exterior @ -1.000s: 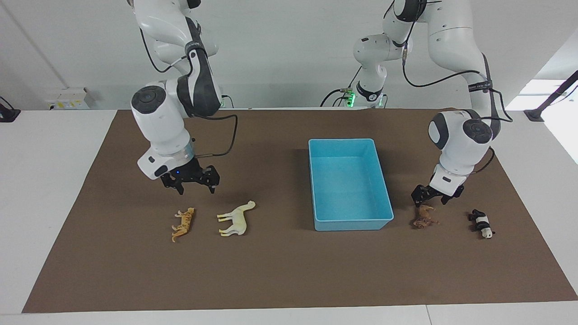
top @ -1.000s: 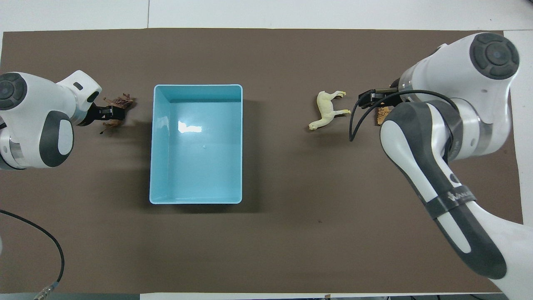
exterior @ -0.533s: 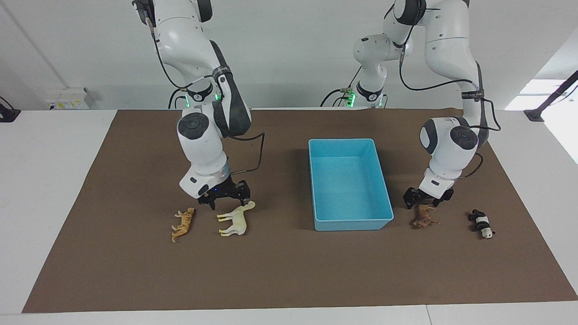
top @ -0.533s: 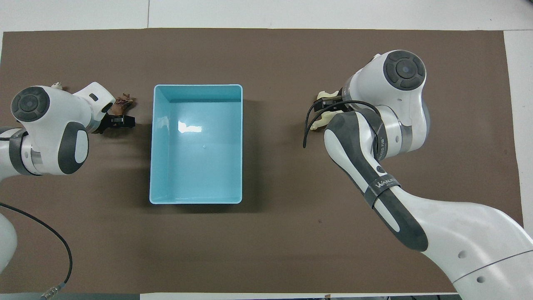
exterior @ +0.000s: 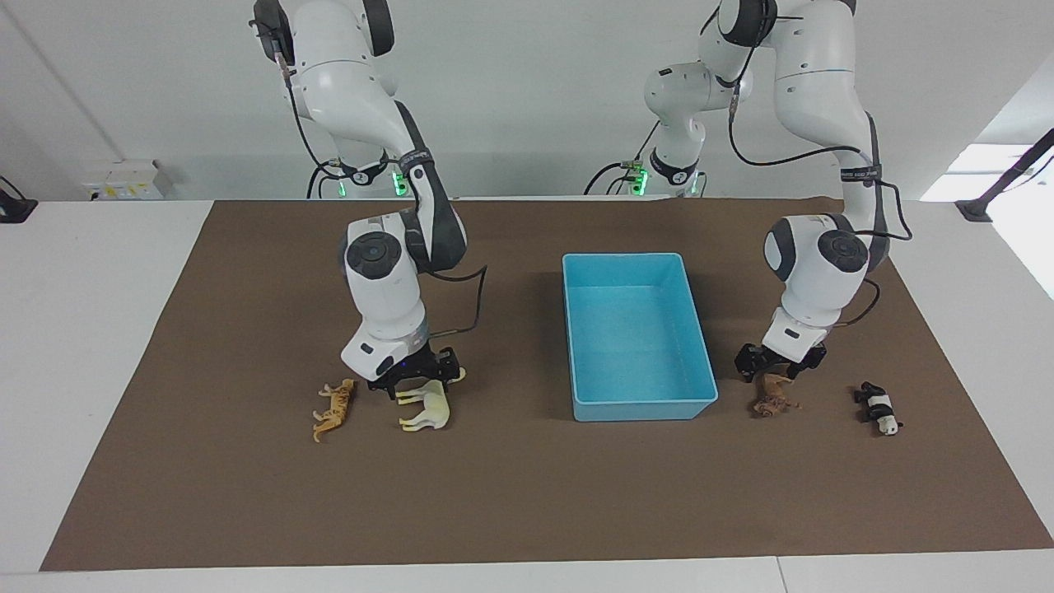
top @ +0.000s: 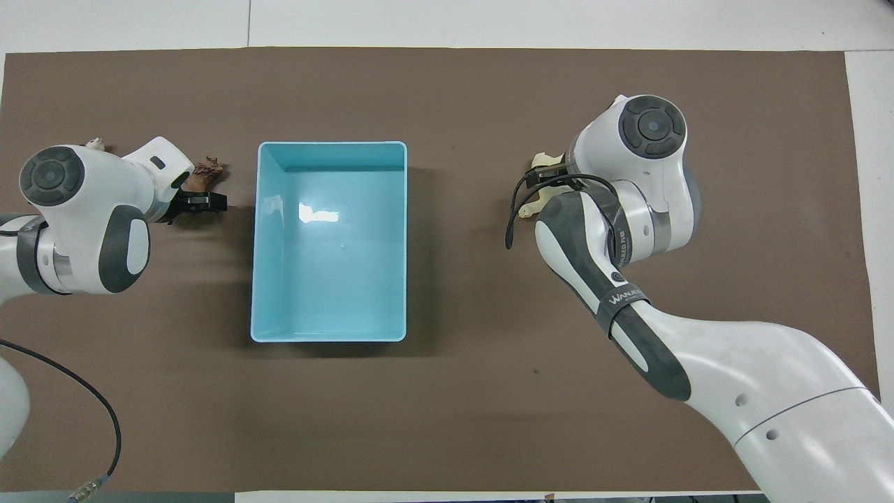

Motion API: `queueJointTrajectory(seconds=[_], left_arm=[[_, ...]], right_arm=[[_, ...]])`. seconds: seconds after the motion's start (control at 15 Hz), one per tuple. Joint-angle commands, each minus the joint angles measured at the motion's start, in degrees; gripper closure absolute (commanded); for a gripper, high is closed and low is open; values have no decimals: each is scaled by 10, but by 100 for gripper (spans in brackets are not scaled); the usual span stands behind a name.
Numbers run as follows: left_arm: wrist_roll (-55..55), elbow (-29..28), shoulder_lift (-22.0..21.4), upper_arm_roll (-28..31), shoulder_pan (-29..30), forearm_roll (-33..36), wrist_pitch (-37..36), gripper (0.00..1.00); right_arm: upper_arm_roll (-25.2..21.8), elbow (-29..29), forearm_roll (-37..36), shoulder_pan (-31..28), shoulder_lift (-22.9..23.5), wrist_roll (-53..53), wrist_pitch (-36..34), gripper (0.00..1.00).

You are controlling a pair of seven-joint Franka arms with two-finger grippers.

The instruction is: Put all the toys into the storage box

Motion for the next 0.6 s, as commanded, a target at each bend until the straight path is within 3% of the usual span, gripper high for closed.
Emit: queueJointTrajectory(seconds=[0.0, 0.2, 0.53], left_arm=[[-6, -7, 2, 5, 1, 13, 12, 53], [-9, 16, 3, 5, -2, 12, -23, 53], [-35, 151, -5, -1, -20, -25, -218, 53]], right_arm=[[3, 19, -5, -3, 9, -5, 4, 0], [3, 19, -7, 7, 10, -5, 7, 0], [3, 18, -12, 8, 19, -5, 15, 0]])
